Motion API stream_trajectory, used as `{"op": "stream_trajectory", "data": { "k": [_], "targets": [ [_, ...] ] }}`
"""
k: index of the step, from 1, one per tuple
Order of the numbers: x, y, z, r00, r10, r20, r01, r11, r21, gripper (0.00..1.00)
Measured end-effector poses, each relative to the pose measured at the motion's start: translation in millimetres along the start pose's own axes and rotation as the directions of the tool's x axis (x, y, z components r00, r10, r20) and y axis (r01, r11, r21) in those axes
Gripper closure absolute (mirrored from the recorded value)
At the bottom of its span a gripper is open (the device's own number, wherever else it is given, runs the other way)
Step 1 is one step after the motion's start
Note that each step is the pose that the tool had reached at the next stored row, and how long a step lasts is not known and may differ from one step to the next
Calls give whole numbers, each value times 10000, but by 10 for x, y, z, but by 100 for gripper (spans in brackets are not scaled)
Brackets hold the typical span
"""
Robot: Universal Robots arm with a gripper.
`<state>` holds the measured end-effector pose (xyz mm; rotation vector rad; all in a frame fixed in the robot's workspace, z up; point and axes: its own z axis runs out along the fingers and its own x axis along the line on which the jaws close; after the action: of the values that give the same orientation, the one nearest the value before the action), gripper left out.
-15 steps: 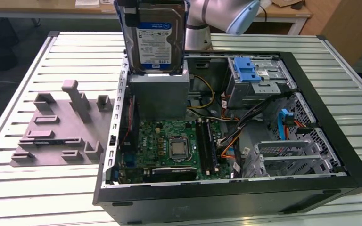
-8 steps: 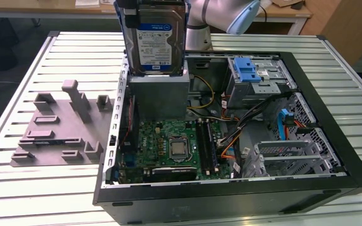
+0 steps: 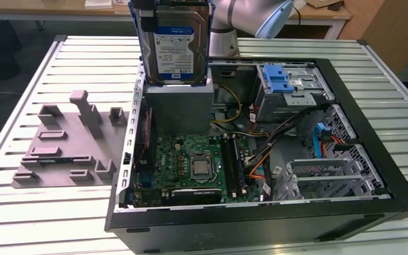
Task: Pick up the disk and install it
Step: 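Pick up the disk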
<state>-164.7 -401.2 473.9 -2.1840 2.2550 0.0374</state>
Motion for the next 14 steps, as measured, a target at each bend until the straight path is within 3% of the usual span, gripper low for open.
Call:
{"op": "stream_trajectory", "data": {
  "k": [14],
  "targets": [
    [2, -1, 0, 10000, 0, 1, 0, 10000, 0, 64]
  ]
}}
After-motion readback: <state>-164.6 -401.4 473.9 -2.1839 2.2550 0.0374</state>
